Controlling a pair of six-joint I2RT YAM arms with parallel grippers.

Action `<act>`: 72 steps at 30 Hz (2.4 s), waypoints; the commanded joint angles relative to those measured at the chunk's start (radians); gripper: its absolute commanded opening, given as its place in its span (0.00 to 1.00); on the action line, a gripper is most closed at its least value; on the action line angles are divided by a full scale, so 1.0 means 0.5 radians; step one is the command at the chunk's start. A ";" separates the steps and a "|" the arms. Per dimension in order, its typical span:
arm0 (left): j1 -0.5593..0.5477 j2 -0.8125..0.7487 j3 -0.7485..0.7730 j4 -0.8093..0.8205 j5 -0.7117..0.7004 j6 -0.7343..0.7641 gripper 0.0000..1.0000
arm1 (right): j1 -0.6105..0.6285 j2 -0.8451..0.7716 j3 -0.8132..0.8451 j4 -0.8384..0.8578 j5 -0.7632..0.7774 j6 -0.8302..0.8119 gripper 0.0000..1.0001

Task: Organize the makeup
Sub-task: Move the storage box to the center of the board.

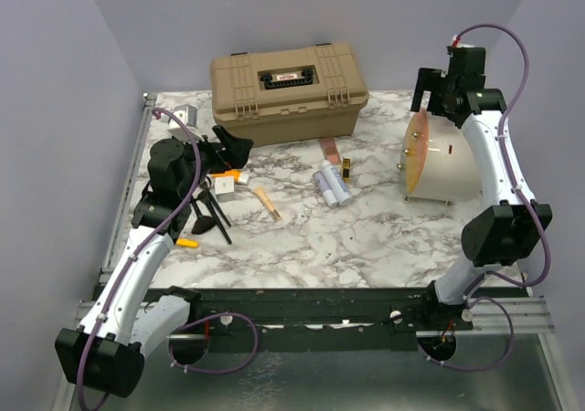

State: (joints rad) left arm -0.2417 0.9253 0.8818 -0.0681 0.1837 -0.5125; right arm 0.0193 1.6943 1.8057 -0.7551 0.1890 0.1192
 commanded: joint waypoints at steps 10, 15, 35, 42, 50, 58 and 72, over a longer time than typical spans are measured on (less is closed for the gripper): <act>0.005 0.043 -0.007 0.029 0.059 -0.067 0.99 | -0.002 -0.332 -0.262 -0.085 -0.587 -0.148 1.00; 0.005 0.060 -0.005 0.034 0.077 -0.082 0.99 | -0.002 -0.475 -0.323 -0.051 -0.622 -0.186 1.00; 0.005 0.032 -0.025 0.053 0.057 -0.063 0.99 | -0.016 0.270 0.419 -0.334 -0.062 0.036 1.00; 0.006 0.088 -0.016 0.053 0.108 -0.083 0.99 | -0.020 0.279 0.220 -0.243 -0.014 0.001 1.00; 0.005 0.117 -0.036 0.054 0.145 -0.118 0.99 | -0.022 0.340 0.208 -0.236 -0.301 -0.047 1.00; 0.004 0.142 0.003 0.056 0.156 -0.132 0.99 | -0.020 0.393 0.276 -0.370 -0.755 -0.122 1.00; 0.004 0.138 0.023 0.053 0.176 -0.150 0.99 | -0.020 0.085 -0.139 -0.330 -1.103 -0.155 1.00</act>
State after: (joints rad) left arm -0.2417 0.9932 0.8749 -0.0502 0.2478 -0.5694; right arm -0.0032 1.7622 1.8133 -0.7654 -0.2188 0.0280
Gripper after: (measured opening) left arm 0.990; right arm 0.998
